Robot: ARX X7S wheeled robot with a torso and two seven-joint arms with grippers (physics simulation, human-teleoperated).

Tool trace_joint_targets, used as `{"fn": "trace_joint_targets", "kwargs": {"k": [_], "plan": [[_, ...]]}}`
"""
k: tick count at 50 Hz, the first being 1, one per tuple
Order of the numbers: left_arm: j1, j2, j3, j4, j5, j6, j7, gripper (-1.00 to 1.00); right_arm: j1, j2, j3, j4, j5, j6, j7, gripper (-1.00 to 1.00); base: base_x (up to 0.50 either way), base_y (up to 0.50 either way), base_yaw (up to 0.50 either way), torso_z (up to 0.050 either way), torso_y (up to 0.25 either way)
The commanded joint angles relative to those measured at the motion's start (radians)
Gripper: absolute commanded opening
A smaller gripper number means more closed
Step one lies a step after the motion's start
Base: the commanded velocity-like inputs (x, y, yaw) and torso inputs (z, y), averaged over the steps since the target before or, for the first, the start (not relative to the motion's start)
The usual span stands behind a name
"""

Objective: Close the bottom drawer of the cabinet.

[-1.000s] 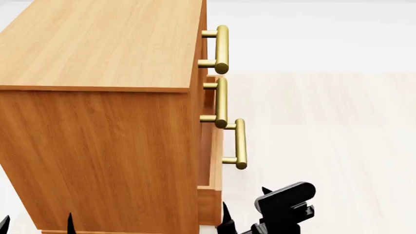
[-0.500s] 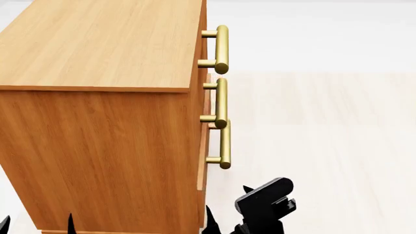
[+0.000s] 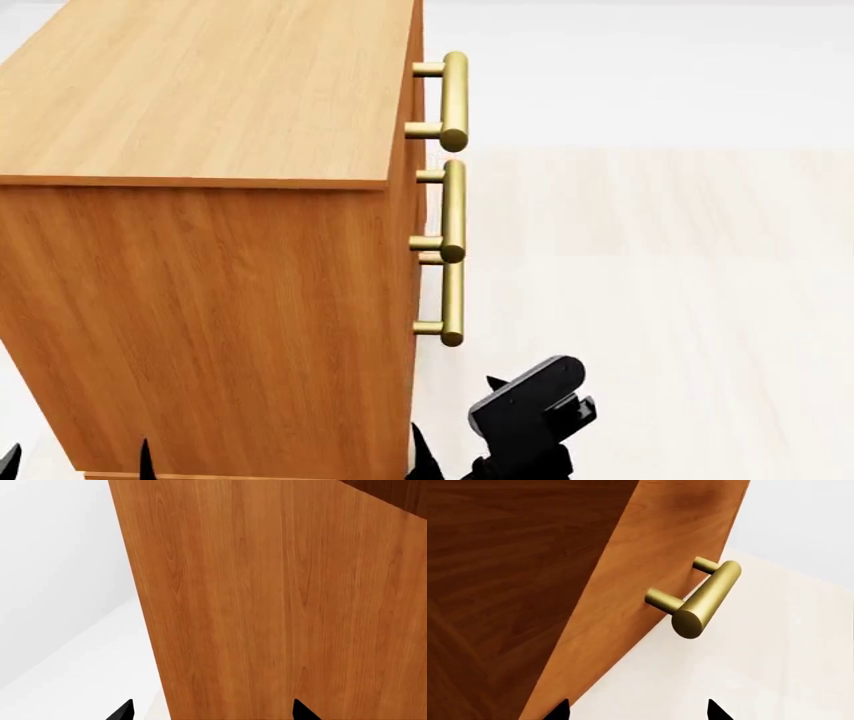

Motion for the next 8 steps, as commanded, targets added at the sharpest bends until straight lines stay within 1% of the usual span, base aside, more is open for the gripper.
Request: {"fn": "trace_joint_targets", "kwargs": {"k": [1, 8], "plan": [[0.019, 0.013, -0.003, 0.003, -0.013, 0.062, 0.044, 1.0, 0.005, -0.03, -0.079, 0.0, -0.037, -0.029, -0.037, 1.0, 0.0, 0.0, 0.0, 0.0, 0.0], [0.021, 0.009, -0.003, 0.016, -0.016, 0.054, 0.04, 1.0, 0.006, -0.031, -0.083, 0.0, -0.035, -0.026, -0.031, 1.0, 0.0, 0.0, 0.0, 0.0, 0.0]]}}
